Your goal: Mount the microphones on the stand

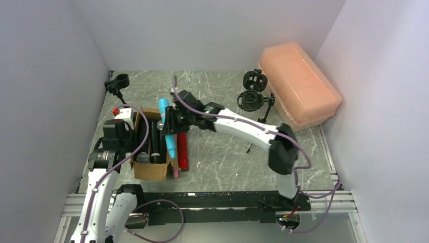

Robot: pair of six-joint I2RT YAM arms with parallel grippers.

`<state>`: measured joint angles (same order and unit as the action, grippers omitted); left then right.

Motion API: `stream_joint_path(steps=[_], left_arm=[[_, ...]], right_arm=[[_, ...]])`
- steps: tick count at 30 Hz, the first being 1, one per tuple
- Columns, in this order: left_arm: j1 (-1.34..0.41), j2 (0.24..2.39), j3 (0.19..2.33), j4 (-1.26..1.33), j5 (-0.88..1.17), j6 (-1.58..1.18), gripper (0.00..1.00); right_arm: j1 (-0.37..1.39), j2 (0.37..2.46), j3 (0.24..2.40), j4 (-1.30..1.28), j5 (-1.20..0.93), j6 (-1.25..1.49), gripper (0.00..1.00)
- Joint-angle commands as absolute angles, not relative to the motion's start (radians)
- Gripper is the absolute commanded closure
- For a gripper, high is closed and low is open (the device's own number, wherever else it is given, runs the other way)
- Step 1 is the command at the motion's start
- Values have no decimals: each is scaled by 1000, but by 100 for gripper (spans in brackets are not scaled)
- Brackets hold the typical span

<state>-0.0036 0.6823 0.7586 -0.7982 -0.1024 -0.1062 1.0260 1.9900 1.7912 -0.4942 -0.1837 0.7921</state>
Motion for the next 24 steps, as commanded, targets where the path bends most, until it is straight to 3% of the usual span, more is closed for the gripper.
stream_joint_path(steps=[1, 5, 12, 18, 24], left_arm=[[-3, 660, 809, -728, -106, -98, 100], [-3, 659, 813, -723, -106, -101, 100], [-3, 658, 811, -727, -108, -103, 100], [-3, 655, 817, -733, -107, -102, 100], [-3, 658, 824, -736, -103, -102, 100]], right_arm=[[961, 1781, 1643, -450, -161, 761, 77], [918, 1715, 1439, -438, -162, 764, 78], [916, 1761, 1280, -397, -139, 765, 79], [922, 1855, 1293, -371, -99, 779, 64], [946, 1934, 1372, -383, -87, 784, 39]])
